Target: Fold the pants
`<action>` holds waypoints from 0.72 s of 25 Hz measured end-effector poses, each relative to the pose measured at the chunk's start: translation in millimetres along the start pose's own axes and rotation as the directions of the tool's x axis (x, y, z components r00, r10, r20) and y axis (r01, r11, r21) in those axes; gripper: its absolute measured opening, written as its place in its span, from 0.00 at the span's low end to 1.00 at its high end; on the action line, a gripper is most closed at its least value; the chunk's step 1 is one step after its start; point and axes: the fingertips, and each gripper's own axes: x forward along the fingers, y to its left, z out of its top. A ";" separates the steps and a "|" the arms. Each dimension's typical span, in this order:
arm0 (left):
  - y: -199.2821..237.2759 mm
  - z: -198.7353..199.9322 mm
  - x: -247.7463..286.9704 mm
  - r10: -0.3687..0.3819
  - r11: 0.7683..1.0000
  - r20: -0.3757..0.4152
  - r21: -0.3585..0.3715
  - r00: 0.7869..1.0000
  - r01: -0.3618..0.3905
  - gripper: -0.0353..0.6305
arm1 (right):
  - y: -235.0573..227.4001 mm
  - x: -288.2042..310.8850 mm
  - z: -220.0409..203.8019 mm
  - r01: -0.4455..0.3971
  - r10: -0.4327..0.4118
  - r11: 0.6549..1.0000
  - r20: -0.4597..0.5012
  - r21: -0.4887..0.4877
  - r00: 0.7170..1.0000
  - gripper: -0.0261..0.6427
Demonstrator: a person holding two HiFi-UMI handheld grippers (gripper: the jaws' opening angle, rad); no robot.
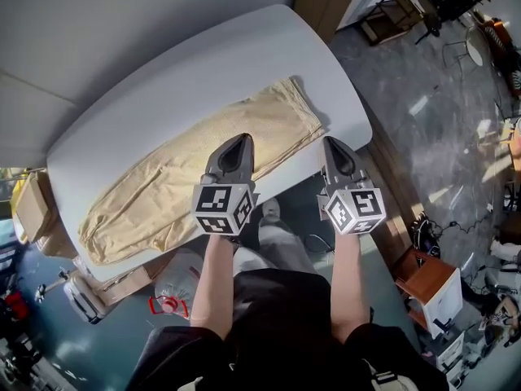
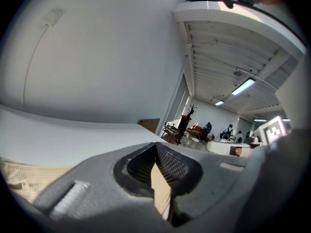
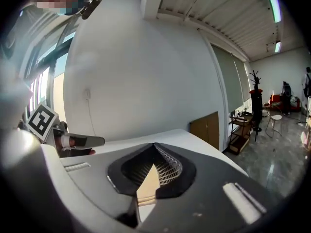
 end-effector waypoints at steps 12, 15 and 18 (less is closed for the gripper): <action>-15.8 -53.3 63.5 -0.040 0.999 -0.126 -0.017 0.991 0.039 0.06 | -52.8 43.1 -68.9 0.027 -0.014 0.998 -0.204 0.061 0.979 0.33; -18.5 -61.0 74.5 -0.044 0.999 -0.144 -0.020 0.989 0.041 0.06 | -63.0 51.8 -84.3 0.035 -0.017 0.997 -0.260 0.063 0.965 0.36; -18.0 -69.0 81.9 -0.037 0.999 -0.161 -0.024 0.986 0.034 0.06 | -71.9 60.2 -98.8 0.047 -0.016 0.994 -0.305 0.094 0.952 0.38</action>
